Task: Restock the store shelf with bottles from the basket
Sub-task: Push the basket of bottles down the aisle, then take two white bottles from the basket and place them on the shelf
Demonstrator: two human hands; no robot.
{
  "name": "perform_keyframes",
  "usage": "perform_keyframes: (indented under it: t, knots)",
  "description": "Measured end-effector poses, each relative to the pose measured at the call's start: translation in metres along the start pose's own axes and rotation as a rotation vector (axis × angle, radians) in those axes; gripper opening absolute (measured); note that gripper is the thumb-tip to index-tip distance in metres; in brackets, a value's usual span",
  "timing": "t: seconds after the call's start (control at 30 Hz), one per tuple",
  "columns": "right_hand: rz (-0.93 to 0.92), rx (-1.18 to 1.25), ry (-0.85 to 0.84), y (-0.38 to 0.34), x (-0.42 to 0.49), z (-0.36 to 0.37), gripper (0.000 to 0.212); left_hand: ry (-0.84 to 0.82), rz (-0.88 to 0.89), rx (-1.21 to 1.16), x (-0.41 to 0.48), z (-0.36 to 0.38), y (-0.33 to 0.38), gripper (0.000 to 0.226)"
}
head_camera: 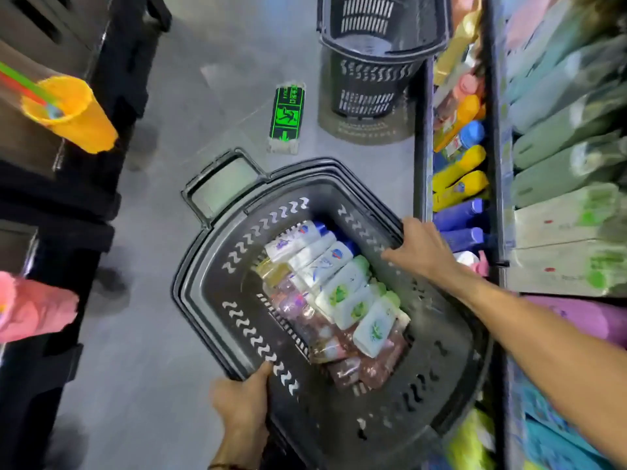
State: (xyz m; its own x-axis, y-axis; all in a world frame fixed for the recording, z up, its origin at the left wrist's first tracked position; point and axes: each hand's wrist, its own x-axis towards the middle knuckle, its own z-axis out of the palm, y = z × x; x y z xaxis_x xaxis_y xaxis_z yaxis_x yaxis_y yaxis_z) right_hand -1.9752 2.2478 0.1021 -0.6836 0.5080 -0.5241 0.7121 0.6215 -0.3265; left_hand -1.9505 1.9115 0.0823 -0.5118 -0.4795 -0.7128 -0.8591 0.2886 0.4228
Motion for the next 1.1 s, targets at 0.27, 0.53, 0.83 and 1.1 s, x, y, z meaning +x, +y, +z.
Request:
perform_keyframes:
  t: [0.27,0.53,0.83,1.1]
  knots:
    - [-0.104,-0.129,-0.048,0.018,0.113,0.06,0.056,0.032,-0.032,-0.162,0.061,0.095,-0.044,0.031]
    - [-0.121,-0.16,0.012,0.046,0.136,0.104,0.053,0.048,-0.047,-0.148,0.072,0.136,-0.074,0.032]
    - [-0.155,-0.292,0.098,0.054,0.138,0.113,0.054,0.084,-0.07,-0.165,0.067,0.141,-0.075,0.024]
    - [-0.092,-0.23,-0.074,0.046,0.127,0.097,0.055,0.014,-0.108,-0.044,0.066,0.132,-0.07,0.036]
